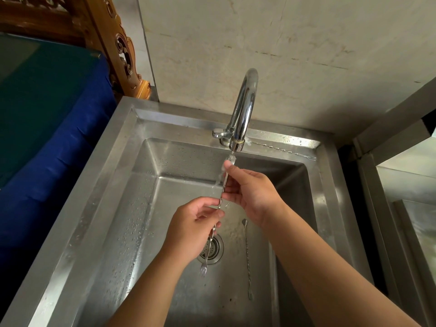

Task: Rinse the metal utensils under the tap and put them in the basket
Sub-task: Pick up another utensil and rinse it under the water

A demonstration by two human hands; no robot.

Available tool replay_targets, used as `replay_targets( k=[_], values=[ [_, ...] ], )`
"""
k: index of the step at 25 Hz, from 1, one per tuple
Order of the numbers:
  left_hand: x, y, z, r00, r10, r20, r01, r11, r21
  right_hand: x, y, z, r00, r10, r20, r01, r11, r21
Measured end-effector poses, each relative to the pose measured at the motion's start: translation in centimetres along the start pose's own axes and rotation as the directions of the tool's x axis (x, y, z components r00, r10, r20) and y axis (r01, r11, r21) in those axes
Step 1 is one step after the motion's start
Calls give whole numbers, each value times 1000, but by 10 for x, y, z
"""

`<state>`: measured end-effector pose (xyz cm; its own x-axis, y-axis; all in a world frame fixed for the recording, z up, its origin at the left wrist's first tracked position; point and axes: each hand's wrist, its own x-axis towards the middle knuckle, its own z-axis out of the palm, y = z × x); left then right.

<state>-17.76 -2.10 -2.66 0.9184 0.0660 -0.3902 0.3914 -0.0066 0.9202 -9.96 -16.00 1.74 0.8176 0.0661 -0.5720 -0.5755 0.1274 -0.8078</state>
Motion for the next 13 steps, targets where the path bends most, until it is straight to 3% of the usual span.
replay_targets(
  k=[7, 13],
  values=[
    [-6, 2, -3, 1000, 4, -27, -3, 999, 36, 3, -13, 8, 997, 47, -55, -53, 992, -117],
    [-8, 12, -3, 1000, -16, -14, 16, 1000, 24, 2, -9, 5, 990, -129, -64, 111, 967, -229]
  ],
)
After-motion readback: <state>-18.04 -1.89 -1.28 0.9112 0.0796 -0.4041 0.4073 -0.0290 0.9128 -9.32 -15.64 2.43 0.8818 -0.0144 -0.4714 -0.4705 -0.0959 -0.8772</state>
